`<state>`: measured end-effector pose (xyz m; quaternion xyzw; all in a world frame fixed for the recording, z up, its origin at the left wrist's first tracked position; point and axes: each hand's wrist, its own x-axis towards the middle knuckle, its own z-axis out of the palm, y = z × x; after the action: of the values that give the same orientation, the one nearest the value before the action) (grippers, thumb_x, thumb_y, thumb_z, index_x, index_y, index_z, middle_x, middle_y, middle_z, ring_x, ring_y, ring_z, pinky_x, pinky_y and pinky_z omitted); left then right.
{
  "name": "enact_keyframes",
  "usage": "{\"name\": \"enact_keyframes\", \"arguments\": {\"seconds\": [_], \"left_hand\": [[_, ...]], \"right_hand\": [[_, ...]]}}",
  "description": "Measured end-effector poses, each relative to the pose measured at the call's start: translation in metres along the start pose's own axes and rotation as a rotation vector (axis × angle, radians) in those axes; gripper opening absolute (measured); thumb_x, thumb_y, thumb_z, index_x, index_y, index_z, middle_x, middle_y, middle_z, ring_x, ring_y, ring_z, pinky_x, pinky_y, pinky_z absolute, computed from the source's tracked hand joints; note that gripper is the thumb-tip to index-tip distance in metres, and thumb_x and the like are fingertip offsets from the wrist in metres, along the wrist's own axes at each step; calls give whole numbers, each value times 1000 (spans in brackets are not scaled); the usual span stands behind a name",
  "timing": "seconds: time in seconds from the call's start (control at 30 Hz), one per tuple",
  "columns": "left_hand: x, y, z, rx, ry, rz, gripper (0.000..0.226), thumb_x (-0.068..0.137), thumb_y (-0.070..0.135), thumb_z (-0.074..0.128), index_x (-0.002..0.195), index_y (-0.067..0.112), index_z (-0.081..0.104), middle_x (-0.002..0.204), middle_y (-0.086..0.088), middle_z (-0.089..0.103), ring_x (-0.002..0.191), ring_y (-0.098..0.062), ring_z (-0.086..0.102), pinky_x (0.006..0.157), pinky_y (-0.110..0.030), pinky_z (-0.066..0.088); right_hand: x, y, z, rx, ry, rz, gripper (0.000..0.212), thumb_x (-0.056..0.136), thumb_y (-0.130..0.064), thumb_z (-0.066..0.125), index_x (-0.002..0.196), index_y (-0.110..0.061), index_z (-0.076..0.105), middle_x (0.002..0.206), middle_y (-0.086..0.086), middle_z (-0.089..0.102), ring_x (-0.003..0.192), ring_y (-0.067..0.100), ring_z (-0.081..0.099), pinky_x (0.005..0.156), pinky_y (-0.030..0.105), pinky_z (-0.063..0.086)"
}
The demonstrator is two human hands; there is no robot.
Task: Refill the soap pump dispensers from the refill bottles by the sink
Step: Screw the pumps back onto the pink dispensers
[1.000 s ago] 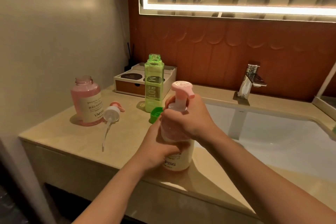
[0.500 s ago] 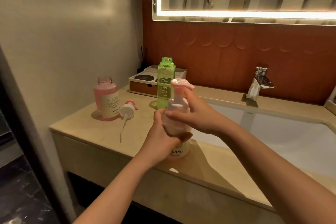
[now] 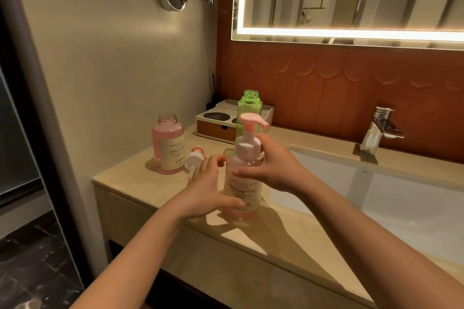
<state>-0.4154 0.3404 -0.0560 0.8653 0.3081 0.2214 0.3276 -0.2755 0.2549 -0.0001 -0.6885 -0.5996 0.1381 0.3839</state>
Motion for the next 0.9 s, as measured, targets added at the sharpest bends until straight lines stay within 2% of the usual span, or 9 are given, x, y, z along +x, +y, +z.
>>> {"name": "enact_keyframes", "arguments": {"seconds": [0.07,0.17,0.23,0.3,0.37,0.43,0.57,0.7,0.9], "left_hand": [[0,-14,-11,13,52,-10,85,68,37,78,134,27,25,139,4,29,127,-16,32,107,-40,34],[1,-27,-25,-127,412,-79,68,73,26,76,125,26,32,133,-2,31,120,-19,37,98,-34,37],[8,-37,-37,-176,666,-147,77,71,23,78,131,21,29,136,-5,27,122,-22,34,97,-34,33],[17,-44,-47,-205,766,-187,87,70,22,79,137,18,24,141,-8,25,128,-25,31,102,-38,31],[28,-53,-55,-257,757,-213,93,69,24,80,141,17,20,145,-9,23,132,-27,29,106,-42,30],[41,-62,-60,-331,722,-219,97,68,25,80,142,19,18,146,-10,25,132,-30,32,105,-46,34],[58,-74,-65,-441,692,-200,95,68,22,80,141,25,19,143,-8,34,128,-29,40,98,-44,39],[70,-77,-64,-501,703,-172,87,65,21,82,134,27,29,134,-4,45,117,-26,48,93,-42,44],[81,-89,-65,-456,747,-147,74,63,19,83,124,23,41,121,-3,55,104,-22,55,87,-40,50]], "right_hand": [[9,3,8,18,42,28,59,73,-34,76,121,-23,44,119,-5,55,103,12,54,73,22,44],[23,7,19,30,70,76,57,75,-35,74,121,-21,43,126,-2,55,113,18,55,80,29,47],[36,8,28,23,90,85,57,75,-38,73,121,-22,44,127,-2,55,114,19,55,85,34,48],[47,10,36,-70,151,90,58,73,-47,72,119,-25,46,124,-3,55,113,18,55,85,36,51],[57,11,41,-254,227,111,65,69,-59,68,121,-26,47,123,-4,53,112,17,52,83,35,50],[67,9,47,-327,268,127,67,69,-62,66,122,-25,47,123,-1,49,111,18,50,80,33,48],[89,8,57,-194,260,124,59,71,-51,71,119,-23,51,119,1,49,105,21,55,78,32,46],[106,6,64,-208,266,138,54,72,-48,72,114,-20,56,114,2,60,101,22,60,78,37,53],[126,3,73,-222,277,161,48,79,-38,69,118,-16,51,117,3,60,106,22,59,76,31,48]]}}
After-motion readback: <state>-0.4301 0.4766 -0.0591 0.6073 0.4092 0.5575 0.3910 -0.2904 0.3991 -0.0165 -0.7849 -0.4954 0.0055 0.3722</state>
